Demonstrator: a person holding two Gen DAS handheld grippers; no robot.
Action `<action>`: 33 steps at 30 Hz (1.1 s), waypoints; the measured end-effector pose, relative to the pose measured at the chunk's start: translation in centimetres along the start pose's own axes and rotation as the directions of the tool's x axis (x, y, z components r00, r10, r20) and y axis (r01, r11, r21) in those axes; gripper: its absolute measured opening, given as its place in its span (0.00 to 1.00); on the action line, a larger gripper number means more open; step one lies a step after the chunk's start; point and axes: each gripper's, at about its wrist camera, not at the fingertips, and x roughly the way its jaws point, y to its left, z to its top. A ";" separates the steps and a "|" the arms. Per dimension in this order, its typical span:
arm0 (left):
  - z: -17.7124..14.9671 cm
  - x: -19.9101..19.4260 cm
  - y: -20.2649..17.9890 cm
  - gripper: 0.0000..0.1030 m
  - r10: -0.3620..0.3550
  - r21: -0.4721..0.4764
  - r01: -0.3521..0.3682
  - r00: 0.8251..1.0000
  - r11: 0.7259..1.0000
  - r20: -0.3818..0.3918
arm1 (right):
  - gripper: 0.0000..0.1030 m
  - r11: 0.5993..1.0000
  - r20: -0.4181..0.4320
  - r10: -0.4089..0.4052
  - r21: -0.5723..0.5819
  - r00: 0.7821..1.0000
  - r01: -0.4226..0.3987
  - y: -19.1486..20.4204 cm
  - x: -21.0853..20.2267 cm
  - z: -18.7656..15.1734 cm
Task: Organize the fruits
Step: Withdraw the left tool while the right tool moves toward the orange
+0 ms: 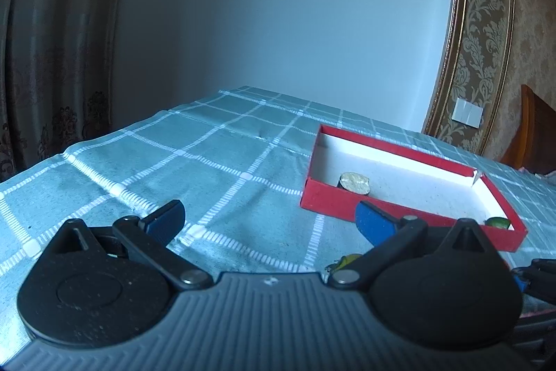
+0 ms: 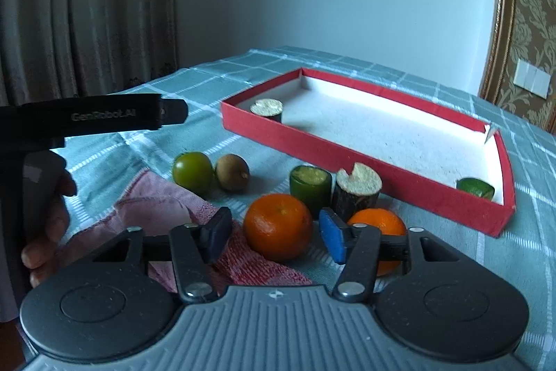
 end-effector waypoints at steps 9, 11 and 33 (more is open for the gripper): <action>-0.2 0.0 -0.5 1.00 0.009 0.033 -0.009 1.000 0.999 0.003 | 0.44 1.000 0.003 0.008 0.015 1.000 -0.008 -0.1 -0.1 -0.1; -0.2 -0.1 -0.6 1.00 0.013 0.038 -0.013 1.000 0.999 0.003 | 0.44 0.999 0.014 0.015 0.030 1.000 -0.015 -0.3 -0.3 -0.1; -0.3 0.0 -0.9 1.00 0.037 0.056 -0.037 0.999 0.998 0.000 | 0.36 0.962 0.184 -0.185 0.234 0.965 0.140 -11.1 -4.3 4.9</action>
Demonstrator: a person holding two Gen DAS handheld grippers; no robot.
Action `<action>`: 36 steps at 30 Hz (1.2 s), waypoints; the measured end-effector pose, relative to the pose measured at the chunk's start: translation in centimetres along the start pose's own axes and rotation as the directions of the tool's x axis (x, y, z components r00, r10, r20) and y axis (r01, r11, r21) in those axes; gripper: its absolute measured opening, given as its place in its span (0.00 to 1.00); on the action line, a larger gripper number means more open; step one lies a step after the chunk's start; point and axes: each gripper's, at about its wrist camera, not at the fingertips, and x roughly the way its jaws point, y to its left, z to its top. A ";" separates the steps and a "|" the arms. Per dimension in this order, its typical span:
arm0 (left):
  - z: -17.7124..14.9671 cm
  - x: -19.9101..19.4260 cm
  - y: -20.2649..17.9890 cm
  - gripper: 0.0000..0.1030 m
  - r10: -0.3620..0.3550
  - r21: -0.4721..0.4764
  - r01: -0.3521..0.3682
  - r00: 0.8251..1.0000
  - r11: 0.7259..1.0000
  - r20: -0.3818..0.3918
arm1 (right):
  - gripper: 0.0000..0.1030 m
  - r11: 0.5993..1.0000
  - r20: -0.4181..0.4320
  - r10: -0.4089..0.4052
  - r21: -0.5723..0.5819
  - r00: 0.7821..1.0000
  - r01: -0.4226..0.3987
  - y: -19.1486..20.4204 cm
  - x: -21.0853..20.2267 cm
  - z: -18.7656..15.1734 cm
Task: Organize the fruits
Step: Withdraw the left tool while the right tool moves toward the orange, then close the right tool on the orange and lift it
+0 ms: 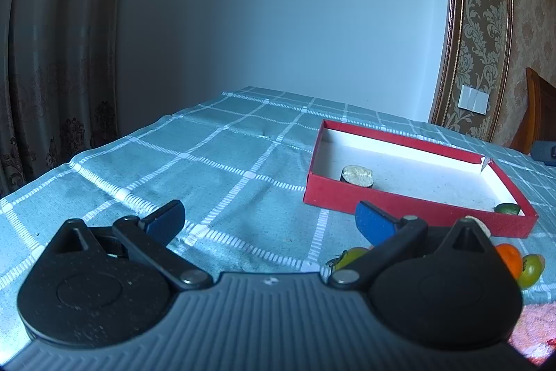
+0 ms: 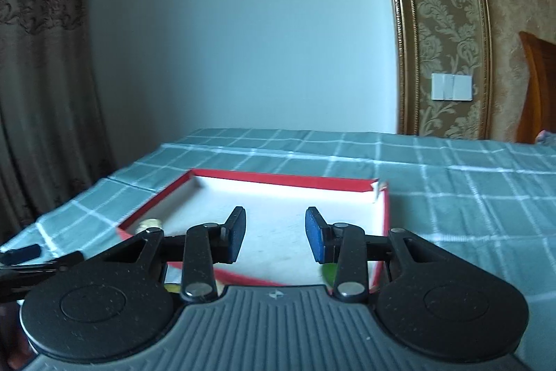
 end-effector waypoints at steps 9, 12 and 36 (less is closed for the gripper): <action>0.0 0.1 0.0 1.00 0.003 0.000 -0.003 1.000 1.000 -0.003 | 0.36 0.970 -0.115 0.196 -0.120 0.974 -0.210 4.2 -0.6 -3.3; 0.0 0.0 0.0 1.00 0.008 -0.002 -0.008 1.000 1.000 0.000 | 0.36 0.959 -0.161 0.231 -0.129 0.960 -0.252 5.9 -0.4 -4.7; -0.1 0.0 0.1 1.00 0.004 -0.005 -0.005 1.000 1.000 -0.005 | 0.32 0.958 -0.189 0.137 -0.224 0.972 -0.179 8.9 0.8 -7.3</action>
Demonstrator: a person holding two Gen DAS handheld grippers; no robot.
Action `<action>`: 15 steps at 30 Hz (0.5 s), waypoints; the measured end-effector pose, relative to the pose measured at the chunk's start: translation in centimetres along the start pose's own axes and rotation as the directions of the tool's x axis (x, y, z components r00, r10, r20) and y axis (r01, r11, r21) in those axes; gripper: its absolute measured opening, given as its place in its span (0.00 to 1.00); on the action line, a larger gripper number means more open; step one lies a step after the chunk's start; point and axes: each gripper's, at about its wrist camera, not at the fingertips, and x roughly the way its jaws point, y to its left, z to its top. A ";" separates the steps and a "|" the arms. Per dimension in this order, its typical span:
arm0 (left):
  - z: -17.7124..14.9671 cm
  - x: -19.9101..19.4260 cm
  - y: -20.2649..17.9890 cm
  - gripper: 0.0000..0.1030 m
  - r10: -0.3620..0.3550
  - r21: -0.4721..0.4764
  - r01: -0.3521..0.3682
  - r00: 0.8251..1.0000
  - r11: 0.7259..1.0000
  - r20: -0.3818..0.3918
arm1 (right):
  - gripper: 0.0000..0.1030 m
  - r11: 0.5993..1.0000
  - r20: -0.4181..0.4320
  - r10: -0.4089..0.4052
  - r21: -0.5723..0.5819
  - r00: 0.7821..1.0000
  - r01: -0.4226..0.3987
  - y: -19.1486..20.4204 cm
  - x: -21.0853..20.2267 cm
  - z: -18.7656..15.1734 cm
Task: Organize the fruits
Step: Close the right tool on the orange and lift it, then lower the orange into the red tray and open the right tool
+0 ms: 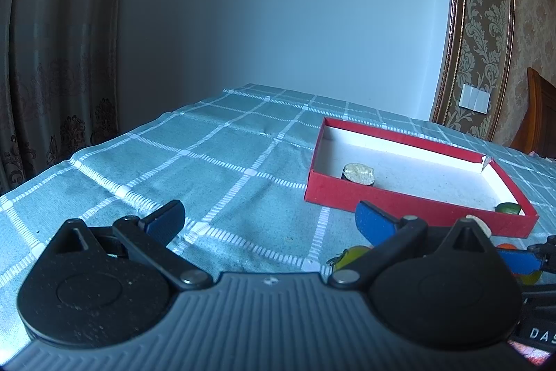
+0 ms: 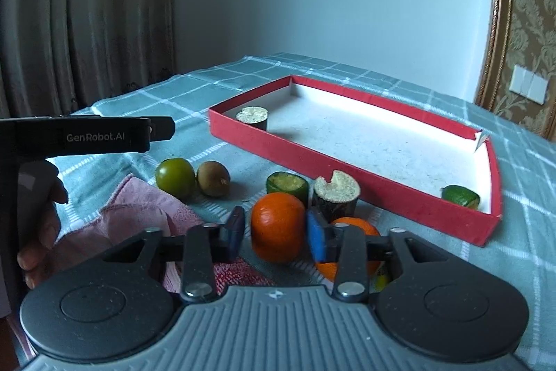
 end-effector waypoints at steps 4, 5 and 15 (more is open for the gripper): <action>0.0 0.0 0.0 1.00 0.000 0.001 0.000 1.000 1.000 -0.001 | 0.31 1.000 0.048 0.008 0.013 0.999 -0.009 -0.1 -1.2 0.5; 0.0 0.0 0.0 1.00 -0.001 0.001 0.001 1.000 1.000 -0.002 | 0.31 1.000 0.073 0.007 0.023 0.997 -0.009 -0.3 -1.7 0.9; 0.0 0.2 -0.1 1.00 -0.003 0.002 0.003 1.000 1.000 -0.010 | 0.31 0.973 0.094 -0.187 0.153 0.978 0.171 -8.2 0.5 4.6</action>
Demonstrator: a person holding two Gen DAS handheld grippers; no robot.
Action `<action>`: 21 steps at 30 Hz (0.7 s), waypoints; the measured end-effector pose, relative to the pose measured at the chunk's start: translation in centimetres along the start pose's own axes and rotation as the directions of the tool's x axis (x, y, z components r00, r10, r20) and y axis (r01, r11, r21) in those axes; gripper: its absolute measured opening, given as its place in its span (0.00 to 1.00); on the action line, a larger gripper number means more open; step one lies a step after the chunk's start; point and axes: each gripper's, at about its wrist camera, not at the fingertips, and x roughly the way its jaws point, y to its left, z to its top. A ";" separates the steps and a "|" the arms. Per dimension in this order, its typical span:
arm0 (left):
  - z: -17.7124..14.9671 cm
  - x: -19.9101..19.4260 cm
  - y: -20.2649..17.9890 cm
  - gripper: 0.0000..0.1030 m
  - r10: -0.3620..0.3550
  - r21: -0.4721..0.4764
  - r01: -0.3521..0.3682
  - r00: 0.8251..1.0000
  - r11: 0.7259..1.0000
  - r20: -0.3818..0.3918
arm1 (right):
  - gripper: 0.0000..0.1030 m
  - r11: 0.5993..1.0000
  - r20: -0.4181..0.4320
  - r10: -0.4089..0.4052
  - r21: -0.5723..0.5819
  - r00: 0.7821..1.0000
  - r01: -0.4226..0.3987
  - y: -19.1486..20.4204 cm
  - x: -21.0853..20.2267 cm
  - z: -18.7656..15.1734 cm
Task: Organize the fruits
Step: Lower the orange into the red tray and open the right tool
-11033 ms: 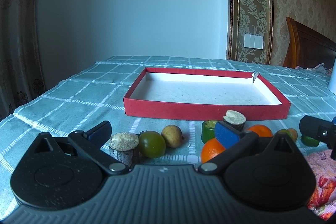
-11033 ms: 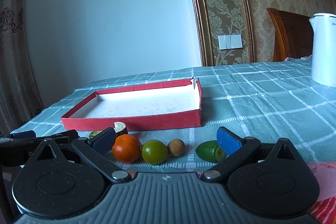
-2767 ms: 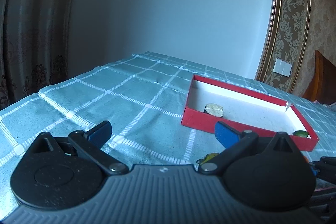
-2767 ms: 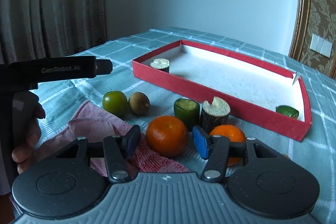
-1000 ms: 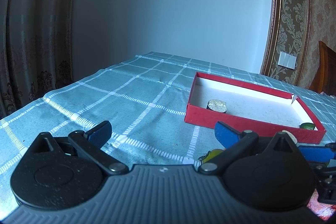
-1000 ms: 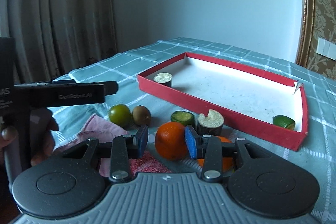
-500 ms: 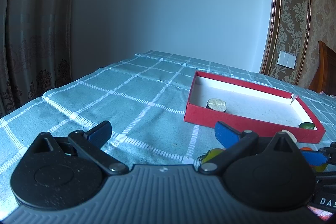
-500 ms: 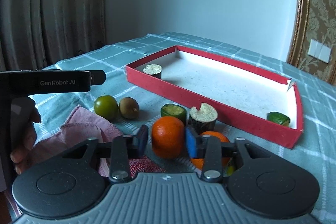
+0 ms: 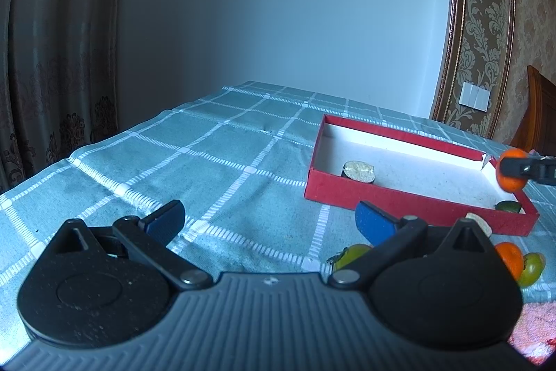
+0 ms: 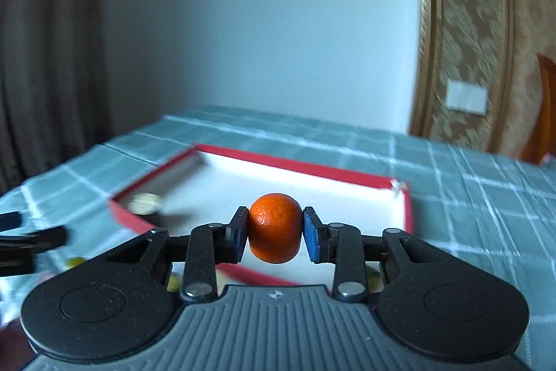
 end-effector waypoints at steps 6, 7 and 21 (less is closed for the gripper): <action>0.0 0.1 0.0 1.00 -0.003 0.003 0.003 1.000 1.000 -0.006 | 0.32 0.999 -0.066 -0.034 -0.004 0.997 0.034 -1.7 2.4 -1.5; 0.0 0.1 0.0 1.00 -0.002 0.005 0.002 1.000 1.000 -0.006 | 0.32 0.999 -0.073 -0.038 -0.004 0.997 0.038 -1.7 2.5 -1.8; 0.1 0.3 -0.4 1.00 0.027 0.020 -0.026 0.999 0.999 -0.019 | 0.80 0.978 0.099 -0.098 0.195 0.990 0.077 -4.6 -6.9 -3.8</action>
